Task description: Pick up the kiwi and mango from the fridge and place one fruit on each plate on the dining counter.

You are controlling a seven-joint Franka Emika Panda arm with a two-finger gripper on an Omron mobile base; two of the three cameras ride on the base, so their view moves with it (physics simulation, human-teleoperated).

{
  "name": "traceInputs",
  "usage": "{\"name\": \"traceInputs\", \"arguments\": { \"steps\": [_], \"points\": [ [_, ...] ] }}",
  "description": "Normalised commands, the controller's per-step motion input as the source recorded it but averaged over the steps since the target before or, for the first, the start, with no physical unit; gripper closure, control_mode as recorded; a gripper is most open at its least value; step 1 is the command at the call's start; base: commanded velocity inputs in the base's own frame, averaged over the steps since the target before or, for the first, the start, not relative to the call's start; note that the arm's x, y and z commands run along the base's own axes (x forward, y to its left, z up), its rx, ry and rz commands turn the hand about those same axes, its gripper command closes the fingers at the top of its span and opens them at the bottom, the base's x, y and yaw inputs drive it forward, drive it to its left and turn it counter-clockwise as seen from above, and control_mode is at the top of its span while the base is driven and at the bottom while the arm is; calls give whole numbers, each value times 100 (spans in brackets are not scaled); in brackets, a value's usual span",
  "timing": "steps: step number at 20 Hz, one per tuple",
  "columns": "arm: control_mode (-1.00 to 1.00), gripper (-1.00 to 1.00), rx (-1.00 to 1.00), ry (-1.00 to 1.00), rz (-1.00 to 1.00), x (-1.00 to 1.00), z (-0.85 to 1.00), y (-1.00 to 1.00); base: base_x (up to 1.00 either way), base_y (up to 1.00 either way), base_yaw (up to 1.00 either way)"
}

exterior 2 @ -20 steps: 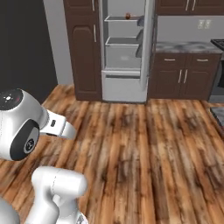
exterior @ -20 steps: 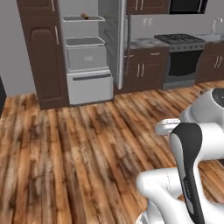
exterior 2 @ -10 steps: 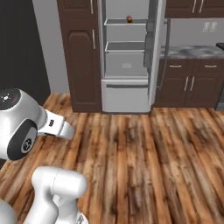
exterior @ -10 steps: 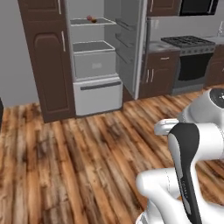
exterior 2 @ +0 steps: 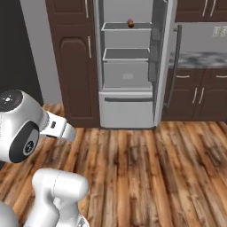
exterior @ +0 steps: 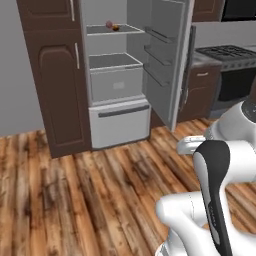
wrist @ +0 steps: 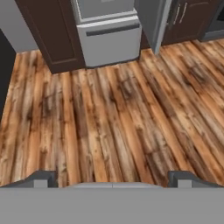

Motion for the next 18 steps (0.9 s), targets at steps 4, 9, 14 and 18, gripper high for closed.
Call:
{"name": "traceInputs", "arguments": {
  "steps": [4, 9, 14, 18],
  "points": [
    [100, -100, 0, 0, 0, 0, 0, 0, 100, 10, -1],
    [100, -100, 0, 0, 0, 0, 0, 0, 100, 4, -2],
    [100, -100, 0, 0, 0, 0, 0, 0, 98, 0, -9],
    [100, -100, 0, 0, 0, 0, 0, 0, 97, 0, -12]
  ]
}}
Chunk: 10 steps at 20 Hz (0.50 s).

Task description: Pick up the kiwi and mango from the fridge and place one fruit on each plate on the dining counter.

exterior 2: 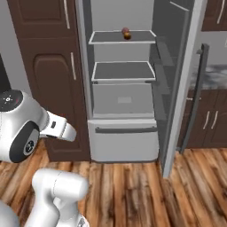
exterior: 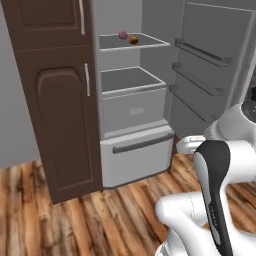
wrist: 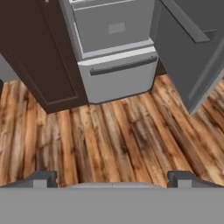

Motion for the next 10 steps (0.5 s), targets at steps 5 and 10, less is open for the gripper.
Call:
{"name": "traceInputs", "arguments": {
  "steps": [5, 10],
  "points": [
    [100, -100, 0, 0, 0, 0, 0, 0, 91, -18, 0],
    [100, -100, 0, 0, 0, 0, 0, 0, 71, -31, 2]
  ]
}}
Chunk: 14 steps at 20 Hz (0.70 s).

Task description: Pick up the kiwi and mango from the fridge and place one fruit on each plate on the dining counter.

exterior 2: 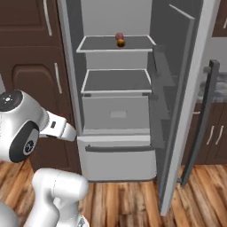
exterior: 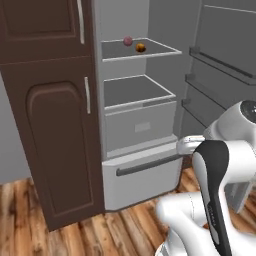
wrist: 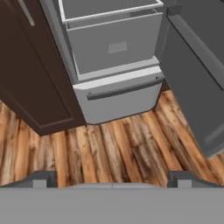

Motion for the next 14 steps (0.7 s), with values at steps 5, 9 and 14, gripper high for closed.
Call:
{"name": "traceInputs", "arguments": {
  "steps": [5, 9, 14],
  "points": [
    [100, -100, 0, 0, 0, 0, 0, 0, 61, -33, 7],
    [100, -100, 0, 0, 0, 0, 0, 0, 62, -33, 10],
    [100, -100, 0, 0, 0, 0, 0, 0, 70, -22, 11]
  ]
}}
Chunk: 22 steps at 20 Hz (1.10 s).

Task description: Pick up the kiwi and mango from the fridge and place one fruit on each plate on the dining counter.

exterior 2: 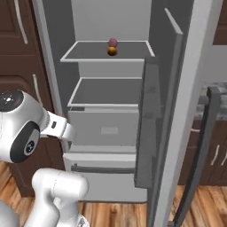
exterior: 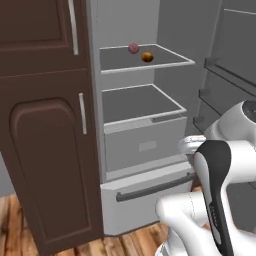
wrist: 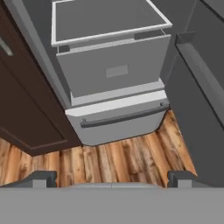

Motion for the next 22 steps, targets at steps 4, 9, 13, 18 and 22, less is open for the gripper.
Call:
{"name": "traceInputs", "arguments": {
  "steps": [4, 9, 13, 18, 22],
  "points": [
    [100, -100, 0, 0, 0, 0, 0, 0, 80, -8, 8],
    [100, -100, 0, 0, 0, 0, 0, 0, 83, -3, 4],
    [100, -100, 0, 0, 0, 0, 0, 0, 68, -9, 5],
    [-100, -100, 1, -13, 4, 27, 55, -26, 0, 0, 0],
    [-100, -100, 0, -21, 1, 20, 95, -29, 0, 0, 0]
  ]
}}
